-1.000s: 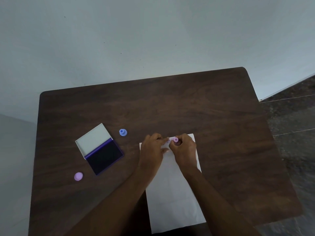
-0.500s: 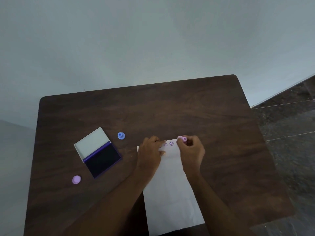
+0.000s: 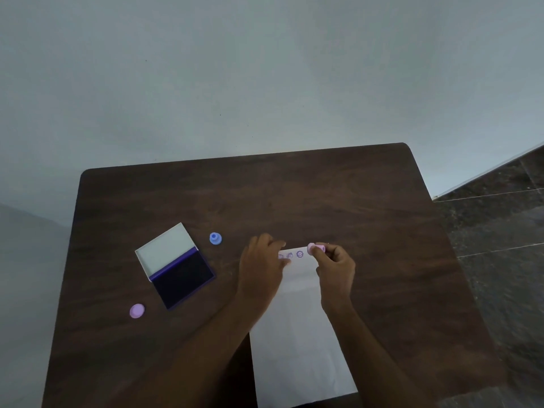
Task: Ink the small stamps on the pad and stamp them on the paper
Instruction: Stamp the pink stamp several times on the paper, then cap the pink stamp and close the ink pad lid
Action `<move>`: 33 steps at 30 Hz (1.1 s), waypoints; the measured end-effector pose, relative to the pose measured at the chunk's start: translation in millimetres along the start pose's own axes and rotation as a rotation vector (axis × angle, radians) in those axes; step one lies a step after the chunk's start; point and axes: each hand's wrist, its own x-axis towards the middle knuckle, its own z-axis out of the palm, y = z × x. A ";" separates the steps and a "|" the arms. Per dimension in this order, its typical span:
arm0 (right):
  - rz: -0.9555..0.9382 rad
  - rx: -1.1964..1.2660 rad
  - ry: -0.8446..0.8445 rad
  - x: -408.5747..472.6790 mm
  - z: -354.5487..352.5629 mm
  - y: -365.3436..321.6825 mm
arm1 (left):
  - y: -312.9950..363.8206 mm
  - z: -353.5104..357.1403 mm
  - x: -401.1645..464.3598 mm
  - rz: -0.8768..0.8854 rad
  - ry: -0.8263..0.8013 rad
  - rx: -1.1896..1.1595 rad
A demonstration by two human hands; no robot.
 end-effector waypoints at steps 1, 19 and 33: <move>-0.004 0.002 -0.008 0.3 0.9 -1.3 | -3.2 -4.1 -0.8 -0.028 0.026 -0.022; -0.172 -0.142 -0.532 -71.9 94.9 -23.5 | -115.1 -76.1 -67.5 -0.714 0.152 -0.259; -0.235 -0.265 -0.846 -133.3 161.0 -16.7 | -194.9 -78.9 -151.6 -0.812 0.384 -0.232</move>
